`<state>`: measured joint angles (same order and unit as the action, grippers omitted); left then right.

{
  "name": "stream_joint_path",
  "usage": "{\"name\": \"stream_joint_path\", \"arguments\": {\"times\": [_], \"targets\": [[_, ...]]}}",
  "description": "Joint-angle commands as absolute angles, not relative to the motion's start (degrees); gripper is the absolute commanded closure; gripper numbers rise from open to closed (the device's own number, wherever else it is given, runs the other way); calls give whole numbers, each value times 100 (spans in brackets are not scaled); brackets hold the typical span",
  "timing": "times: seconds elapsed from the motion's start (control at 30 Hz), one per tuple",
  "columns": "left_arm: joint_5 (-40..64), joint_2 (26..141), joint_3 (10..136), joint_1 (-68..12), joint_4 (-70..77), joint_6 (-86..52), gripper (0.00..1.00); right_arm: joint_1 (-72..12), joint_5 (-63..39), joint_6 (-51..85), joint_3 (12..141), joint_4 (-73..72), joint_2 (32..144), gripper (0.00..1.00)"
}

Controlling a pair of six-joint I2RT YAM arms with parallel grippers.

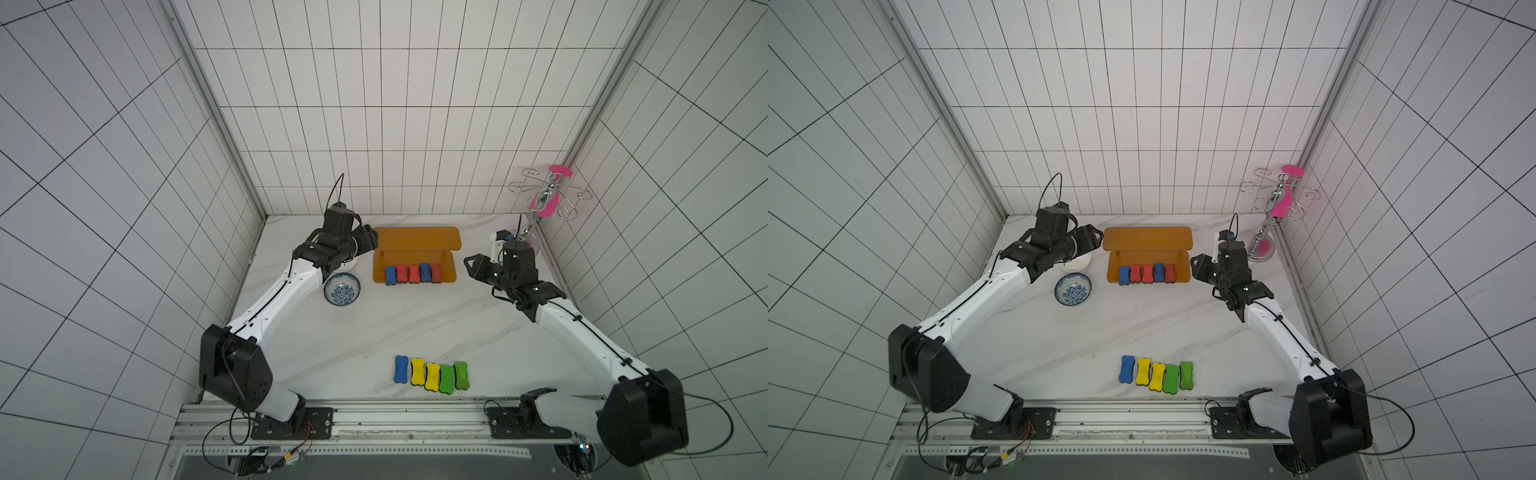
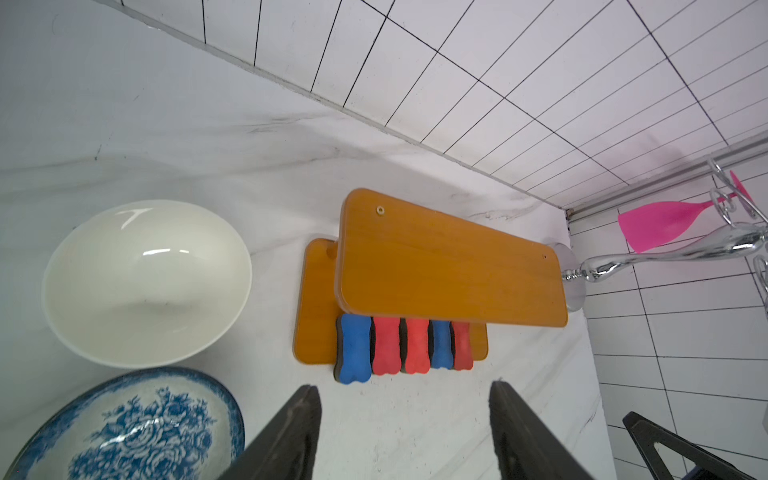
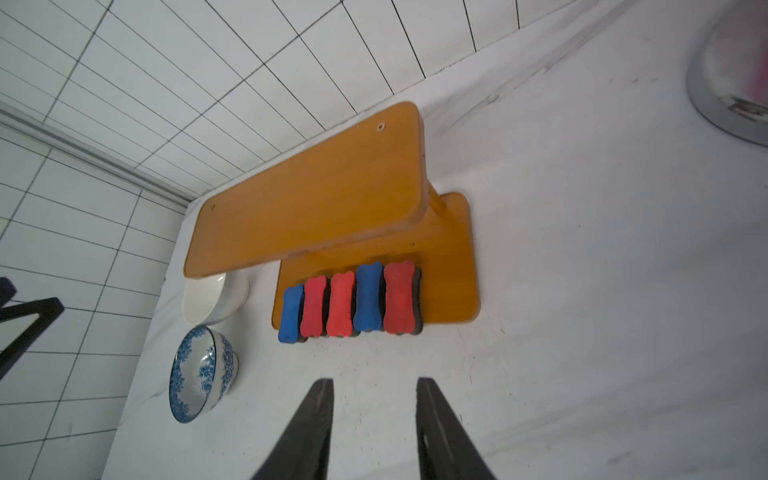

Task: Remove the whiteboard erasers from the shelf
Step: Adjust the shelf at the center of the board.

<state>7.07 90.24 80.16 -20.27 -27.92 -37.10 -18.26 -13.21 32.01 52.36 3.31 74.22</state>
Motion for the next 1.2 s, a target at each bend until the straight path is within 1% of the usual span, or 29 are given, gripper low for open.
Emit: {"name": "stream_joint_path", "arguments": {"times": [0.0, 0.13, 0.27, 0.33, 0.43, 0.6, 0.9, 1.07, 1.17], "targets": [[1607, 9656, 8375, -1766, -2567, -3532, 32, -1374, -2003, 3338, 5631, -547, 8086, 61], [1998, 10341, 8881, -1553, -2461, -3413, 33, -1029, -2452, 3425, 6053, -947, 8878, 58], [2281, 10857, 9271, -1490, -2472, -3298, 34, -941, -3007, 3476, 6383, -1308, 9504, 56], [2423, 11045, 9340, -1460, -2421, -3290, 34, -940, -3165, 3541, 6468, -1506, 9744, 56], [2982, 11332, 9454, -1406, -2345, -3231, 35, -940, -3342, 3644, 6500, -1761, 9984, 55], [3162, 11483, 9477, -1345, -2402, -3093, 36, -945, -3471, 3669, 6662, -1885, 10354, 54], [3408, 11559, 9322, -1340, -2312, -3172, 48, -949, -3524, 3630, 6902, -1841, 10685, 56], [3449, 11364, 9092, -1395, -2275, -3251, 57, -967, -3577, 3605, 7010, -1806, 10786, 60], [3454, 11199, 8921, -1452, -2232, -3278, 60, -1006, -3594, 3586, 7061, -1778, 10815, 63]]}}
